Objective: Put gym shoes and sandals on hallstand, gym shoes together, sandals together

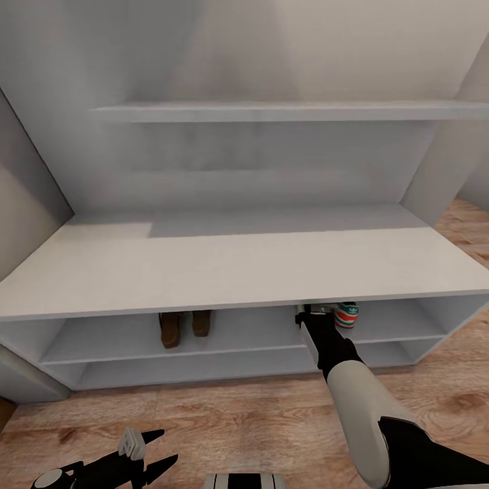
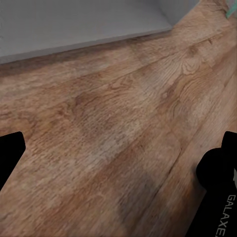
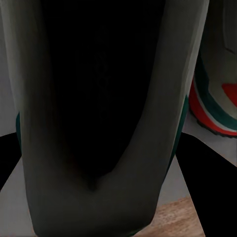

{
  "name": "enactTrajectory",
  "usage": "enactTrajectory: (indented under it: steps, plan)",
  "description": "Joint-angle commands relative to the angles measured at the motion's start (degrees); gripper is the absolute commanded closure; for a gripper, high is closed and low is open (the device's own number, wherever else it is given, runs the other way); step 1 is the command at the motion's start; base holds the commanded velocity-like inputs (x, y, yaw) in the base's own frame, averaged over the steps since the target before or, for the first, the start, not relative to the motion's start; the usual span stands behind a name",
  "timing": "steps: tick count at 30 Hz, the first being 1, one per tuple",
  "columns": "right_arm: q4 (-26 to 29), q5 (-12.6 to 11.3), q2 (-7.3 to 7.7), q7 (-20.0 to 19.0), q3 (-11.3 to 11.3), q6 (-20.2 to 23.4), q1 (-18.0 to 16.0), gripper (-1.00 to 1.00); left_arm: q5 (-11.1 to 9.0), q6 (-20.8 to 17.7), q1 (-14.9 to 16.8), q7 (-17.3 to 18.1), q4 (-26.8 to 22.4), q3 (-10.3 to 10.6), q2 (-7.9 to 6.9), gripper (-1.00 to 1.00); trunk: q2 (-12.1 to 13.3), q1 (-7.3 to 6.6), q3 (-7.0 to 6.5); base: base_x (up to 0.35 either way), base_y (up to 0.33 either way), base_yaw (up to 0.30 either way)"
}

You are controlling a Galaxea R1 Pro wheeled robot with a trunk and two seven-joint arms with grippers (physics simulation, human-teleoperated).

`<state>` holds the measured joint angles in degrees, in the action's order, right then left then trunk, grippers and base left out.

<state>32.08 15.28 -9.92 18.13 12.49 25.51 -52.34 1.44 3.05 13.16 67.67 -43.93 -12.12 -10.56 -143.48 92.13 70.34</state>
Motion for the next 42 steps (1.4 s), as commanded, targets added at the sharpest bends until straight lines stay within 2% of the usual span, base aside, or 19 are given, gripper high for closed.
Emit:
enactTrajectory:
  steps: [1,15,16,25,42]
  plan:
    - [-0.79,0.63,-0.08,-0.02,0.34,0.33,0.00,1.00,0.15,0.32,0.02,0.18,-0.01,-0.10,0.01,-1.00,0.00,0.01,0.06,0.004,0.000,0.000]
    - [-0.79,0.63,-0.08,-0.02,0.34,0.32,0.04,1.00,0.15,0.34,0.07,0.18,0.08,-0.24,-0.02,-1.00,0.00,0.01,0.06,0.041,-0.022,0.000]
    - [-0.79,0.63,-0.08,-0.02,0.34,0.31,0.04,-1.00,0.15,0.34,0.07,0.18,0.08,-0.25,-0.04,-1.00,0.00,0.01,0.06,0.002,-0.001,0.000]
    - [-0.86,0.55,-0.08,-0.02,0.34,0.27,0.04,-1.00,0.15,0.38,0.05,0.36,0.08,-0.23,-0.11,-1.00,0.00,0.01,0.06,-0.038,0.000,0.000]
    - [-0.88,0.58,-0.08,-0.02,0.34,0.32,0.04,-1.00,0.15,0.38,0.02,0.39,0.08,-0.33,-0.08,-1.00,0.00,0.01,0.06,-0.324,0.000,0.000]
